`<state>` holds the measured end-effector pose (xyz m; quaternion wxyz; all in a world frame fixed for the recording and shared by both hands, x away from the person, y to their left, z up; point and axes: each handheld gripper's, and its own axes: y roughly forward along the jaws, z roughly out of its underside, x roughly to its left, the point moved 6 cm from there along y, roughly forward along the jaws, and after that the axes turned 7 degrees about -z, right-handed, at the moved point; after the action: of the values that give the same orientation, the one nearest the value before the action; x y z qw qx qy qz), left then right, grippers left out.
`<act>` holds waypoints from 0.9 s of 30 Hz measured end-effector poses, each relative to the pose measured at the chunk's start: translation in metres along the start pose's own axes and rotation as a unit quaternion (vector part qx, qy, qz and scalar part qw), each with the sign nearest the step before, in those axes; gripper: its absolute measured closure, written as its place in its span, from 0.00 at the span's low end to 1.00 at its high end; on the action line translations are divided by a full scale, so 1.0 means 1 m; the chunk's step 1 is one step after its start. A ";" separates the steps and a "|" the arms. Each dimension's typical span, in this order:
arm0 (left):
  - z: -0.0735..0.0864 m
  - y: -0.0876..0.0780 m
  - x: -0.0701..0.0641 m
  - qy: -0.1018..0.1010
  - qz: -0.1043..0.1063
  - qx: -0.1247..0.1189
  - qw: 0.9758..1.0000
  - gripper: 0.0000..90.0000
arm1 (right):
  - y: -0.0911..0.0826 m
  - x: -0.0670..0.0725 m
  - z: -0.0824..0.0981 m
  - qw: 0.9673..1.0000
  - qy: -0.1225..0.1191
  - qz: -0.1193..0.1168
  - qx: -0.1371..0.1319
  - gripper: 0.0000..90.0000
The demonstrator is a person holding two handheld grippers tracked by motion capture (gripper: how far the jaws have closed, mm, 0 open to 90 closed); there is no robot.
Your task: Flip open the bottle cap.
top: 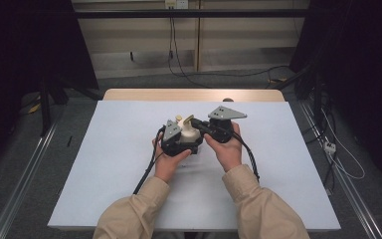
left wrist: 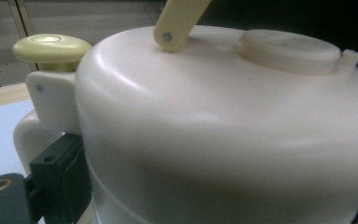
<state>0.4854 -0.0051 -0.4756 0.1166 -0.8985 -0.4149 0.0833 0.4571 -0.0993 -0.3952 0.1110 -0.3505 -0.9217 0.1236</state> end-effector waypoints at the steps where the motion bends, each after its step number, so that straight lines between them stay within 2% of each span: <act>1: 0.000 0.000 0.000 0.000 0.000 0.000 1.000 0.07 | 0.000 0.000 0.000 1.000 -0.001 0.000 0.001 1.00; 27: 0.000 0.000 0.000 -0.002 0.001 0.001 1.000 0.07 | 0.006 -0.005 -0.003 1.000 -0.001 0.001 -0.006 1.00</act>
<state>0.4852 -0.0050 -0.4757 0.1163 -0.8987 -0.4142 0.0853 0.4653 -0.0978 -0.3946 0.1082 -0.3521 -0.9221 0.1188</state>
